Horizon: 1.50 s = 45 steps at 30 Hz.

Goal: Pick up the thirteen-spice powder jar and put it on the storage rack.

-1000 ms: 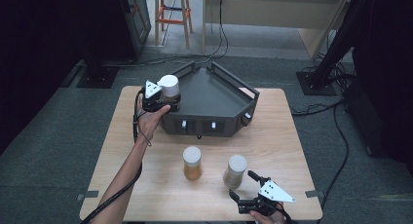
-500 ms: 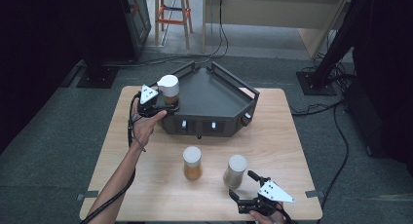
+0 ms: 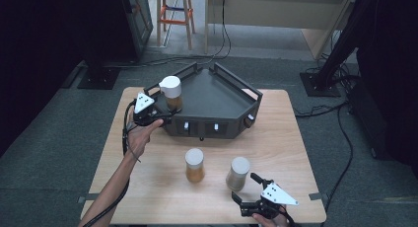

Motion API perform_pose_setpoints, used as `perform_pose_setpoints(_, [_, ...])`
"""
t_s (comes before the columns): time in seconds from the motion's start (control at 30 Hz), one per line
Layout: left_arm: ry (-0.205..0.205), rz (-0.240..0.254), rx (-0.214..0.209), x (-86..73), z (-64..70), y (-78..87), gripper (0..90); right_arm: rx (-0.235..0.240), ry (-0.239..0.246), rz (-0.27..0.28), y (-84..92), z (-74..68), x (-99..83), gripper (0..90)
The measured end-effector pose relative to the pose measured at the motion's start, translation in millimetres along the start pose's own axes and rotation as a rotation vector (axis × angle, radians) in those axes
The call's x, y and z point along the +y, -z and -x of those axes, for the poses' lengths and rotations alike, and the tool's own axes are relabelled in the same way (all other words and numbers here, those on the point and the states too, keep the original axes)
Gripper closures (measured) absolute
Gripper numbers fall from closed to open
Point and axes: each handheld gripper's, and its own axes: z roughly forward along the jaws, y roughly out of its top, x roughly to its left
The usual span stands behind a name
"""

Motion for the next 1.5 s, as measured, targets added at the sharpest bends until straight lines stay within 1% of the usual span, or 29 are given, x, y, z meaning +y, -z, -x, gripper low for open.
perform_pose_setpoints(0.07, [0.000, 0.005, -0.004, -1.0, 0.6, 4.0, 10.6, 0.001, 0.000, -0.001, 0.0, -0.1, 0.1, 1.4])
perform_pose_setpoints(0.2, [-0.019, 0.001, -0.012, -3.9, 4.1, 11.7, 10.6, 0.002, 0.001, -0.001, -0.1, -0.3, 0.2, 1.4])
perform_pose_setpoints(0.4, [-0.027, 0.006, -0.031, -10.9, 7.5, 23.1, 10.6, 0.000, 0.002, 0.000, -0.1, -0.5, 0.1, 1.4])
perform_pose_setpoints(0.57, [-0.028, 0.022, -0.051, -18.2, 10.5, 33.6, 10.6, 0.000, 0.000, 0.000, 0.2, -0.6, 0.3, 1.4])
perform_pose_setpoints(0.73, [-0.036, 0.020, -0.068, -25.1, 15.2, 42.0, 10.6, 0.000, 0.001, -0.001, 0.0, -0.8, 0.4, 1.4])
perform_pose_setpoints(0.9, [-0.031, 0.032, -0.086, -33.4, 17.9, 50.3, 10.6, -0.001, 0.001, 0.001, 0.2, -0.8, 0.1, 1.4])
perform_pose_setpoints(1.07, [-0.017, 0.045, -0.093, -41.4, 18.7, 58.1, 10.6, 0.000, 0.002, 0.001, 0.2, -0.9, 0.2, 1.4])
perform_pose_setpoints(1.27, [-0.042, 0.058, -0.089, -50.2, 23.6, 69.6, 10.6, -0.001, 0.002, 0.001, 0.2, -1.1, 0.2, 1.4])
perform_pose_setpoints(1.4, [-0.020, 0.067, -0.101, -58.2, 26.8, 77.5, 10.6, -0.002, 0.002, 0.001, 0.3, -1.2, 0.2, 1.4])
perform_pose_setpoints(1.5, [-0.012, 0.069, -0.113, -64.3, 28.4, 81.6, 10.6, -0.001, 0.002, 0.001, 0.2, -1.2, 0.2, 1.4])
